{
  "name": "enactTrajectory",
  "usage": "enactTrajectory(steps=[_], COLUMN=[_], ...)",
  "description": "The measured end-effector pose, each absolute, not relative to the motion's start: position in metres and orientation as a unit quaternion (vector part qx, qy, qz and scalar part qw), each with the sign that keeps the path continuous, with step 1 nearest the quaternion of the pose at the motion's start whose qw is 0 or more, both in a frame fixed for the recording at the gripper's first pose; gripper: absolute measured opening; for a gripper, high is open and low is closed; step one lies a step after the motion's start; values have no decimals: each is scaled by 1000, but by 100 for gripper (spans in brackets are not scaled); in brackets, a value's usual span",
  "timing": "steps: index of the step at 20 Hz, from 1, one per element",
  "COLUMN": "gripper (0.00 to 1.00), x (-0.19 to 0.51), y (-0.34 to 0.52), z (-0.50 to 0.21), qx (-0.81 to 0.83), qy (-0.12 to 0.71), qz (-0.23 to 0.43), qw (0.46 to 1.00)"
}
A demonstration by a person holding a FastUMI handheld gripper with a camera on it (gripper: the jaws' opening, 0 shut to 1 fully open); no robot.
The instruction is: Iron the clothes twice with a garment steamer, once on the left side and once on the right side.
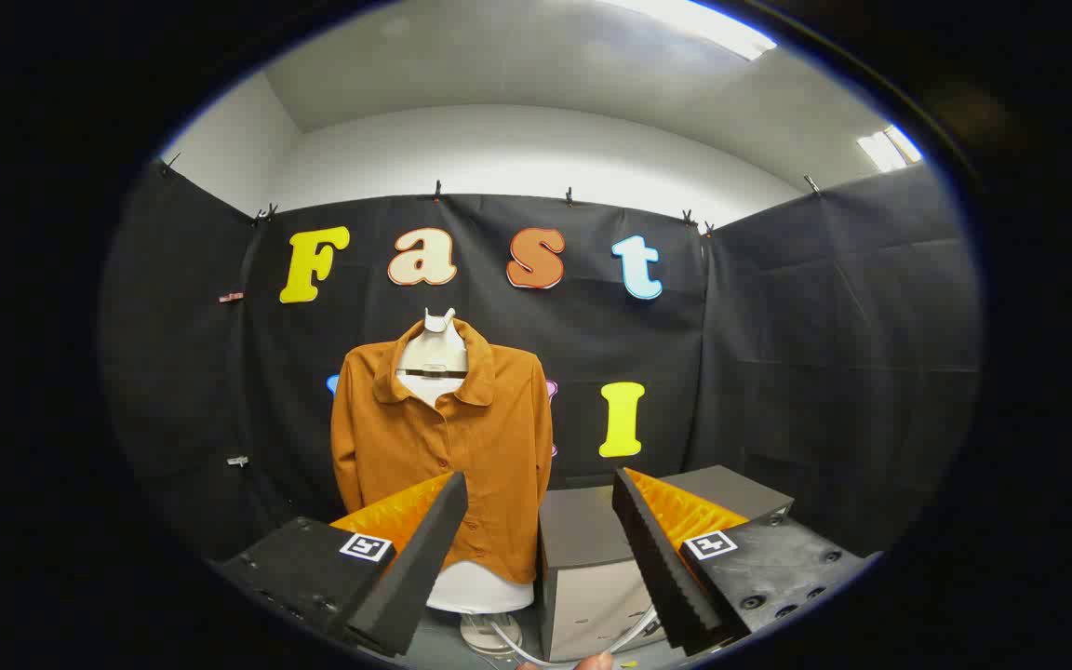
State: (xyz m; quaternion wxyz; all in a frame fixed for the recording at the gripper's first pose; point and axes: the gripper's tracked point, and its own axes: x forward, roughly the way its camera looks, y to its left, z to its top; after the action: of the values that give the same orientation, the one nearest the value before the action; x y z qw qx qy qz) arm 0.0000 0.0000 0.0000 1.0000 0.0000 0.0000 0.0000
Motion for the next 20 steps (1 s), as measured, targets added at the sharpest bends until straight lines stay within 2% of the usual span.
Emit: enactTrajectory(steps=[20], gripper=[98], x=[4], y=[-9], z=[-7], qx=[16], qy=[12], qz=[-7], qw=[1000])
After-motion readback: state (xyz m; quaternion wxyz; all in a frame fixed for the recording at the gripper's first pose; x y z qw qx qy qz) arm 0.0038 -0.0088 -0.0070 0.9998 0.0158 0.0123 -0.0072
